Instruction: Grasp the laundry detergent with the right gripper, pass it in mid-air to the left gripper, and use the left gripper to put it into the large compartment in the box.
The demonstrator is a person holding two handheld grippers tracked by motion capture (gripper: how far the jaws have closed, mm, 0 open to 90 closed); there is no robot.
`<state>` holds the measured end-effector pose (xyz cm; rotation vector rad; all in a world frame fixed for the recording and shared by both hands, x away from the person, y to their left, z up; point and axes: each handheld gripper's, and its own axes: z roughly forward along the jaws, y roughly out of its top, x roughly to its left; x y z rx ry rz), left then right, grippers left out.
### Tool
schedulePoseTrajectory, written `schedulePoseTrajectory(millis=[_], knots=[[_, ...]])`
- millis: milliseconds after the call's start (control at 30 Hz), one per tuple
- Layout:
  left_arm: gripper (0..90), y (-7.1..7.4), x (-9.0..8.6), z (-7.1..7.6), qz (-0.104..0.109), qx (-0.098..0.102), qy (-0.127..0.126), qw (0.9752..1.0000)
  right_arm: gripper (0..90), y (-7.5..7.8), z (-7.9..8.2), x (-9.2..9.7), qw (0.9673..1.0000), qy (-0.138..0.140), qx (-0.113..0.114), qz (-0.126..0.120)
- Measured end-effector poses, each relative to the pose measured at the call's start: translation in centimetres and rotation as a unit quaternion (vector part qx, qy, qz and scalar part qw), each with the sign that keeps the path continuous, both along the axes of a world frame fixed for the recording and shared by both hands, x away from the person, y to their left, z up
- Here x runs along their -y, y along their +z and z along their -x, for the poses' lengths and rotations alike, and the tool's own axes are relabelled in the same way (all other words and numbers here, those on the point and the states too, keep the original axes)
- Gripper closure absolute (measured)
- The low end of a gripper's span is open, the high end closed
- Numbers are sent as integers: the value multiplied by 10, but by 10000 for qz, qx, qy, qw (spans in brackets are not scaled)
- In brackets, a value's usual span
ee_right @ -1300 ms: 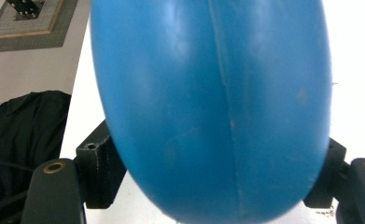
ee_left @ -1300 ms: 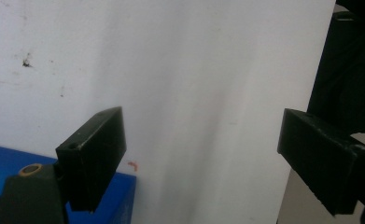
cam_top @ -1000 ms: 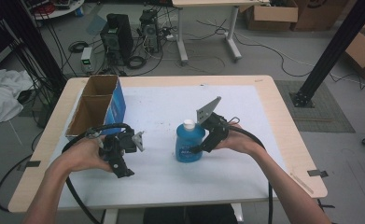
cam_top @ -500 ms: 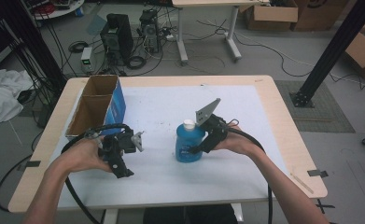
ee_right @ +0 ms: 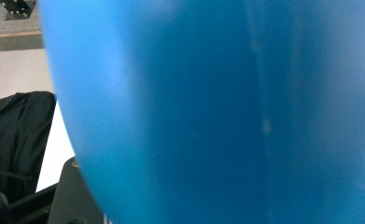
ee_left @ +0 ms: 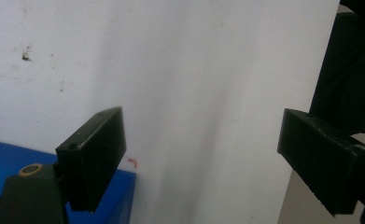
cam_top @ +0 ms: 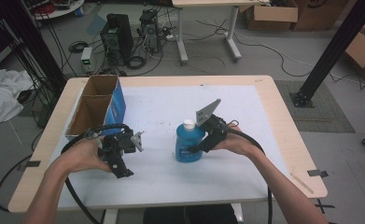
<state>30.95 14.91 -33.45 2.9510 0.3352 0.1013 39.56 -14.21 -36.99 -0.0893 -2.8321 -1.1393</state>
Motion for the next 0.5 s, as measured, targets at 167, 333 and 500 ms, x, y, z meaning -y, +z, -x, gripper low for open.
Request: schedulePoseTrajectory(millis=[167,333,500], knots=[[160,0,0,0,-3,13,2,10000,393,0,-1,0,10000,-4,18,-8],[160,0,0,0,-7,8,2,10000,397,0,0,0,10000,-2,37,-27],[160,0,1,0,-13,9,-11,10000,406,-1,-1,-1,9999,35,67,-68]])
